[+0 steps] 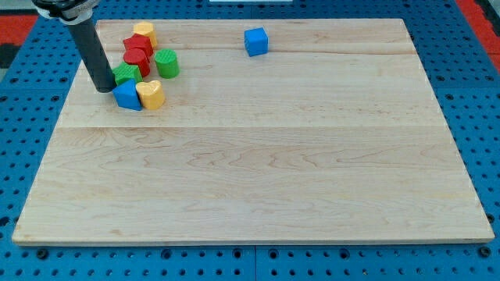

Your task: Push blue cube slightly left

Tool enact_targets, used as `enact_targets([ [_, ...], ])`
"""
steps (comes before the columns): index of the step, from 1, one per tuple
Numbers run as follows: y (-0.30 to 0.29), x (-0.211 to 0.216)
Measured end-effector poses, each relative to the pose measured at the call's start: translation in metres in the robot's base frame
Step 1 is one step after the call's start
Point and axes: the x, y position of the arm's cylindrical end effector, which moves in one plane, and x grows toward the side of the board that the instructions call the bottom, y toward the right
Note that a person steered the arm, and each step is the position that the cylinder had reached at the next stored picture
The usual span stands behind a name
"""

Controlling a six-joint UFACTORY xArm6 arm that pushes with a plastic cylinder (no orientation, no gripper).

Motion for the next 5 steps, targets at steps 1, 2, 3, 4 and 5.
enact_targets([
  [1, -0.008, 0.002],
  [2, -0.037, 0.047],
  [3, -0.011, 0.079],
  [4, 0.08, 0.084],
  [5, 0.175, 0.083],
])
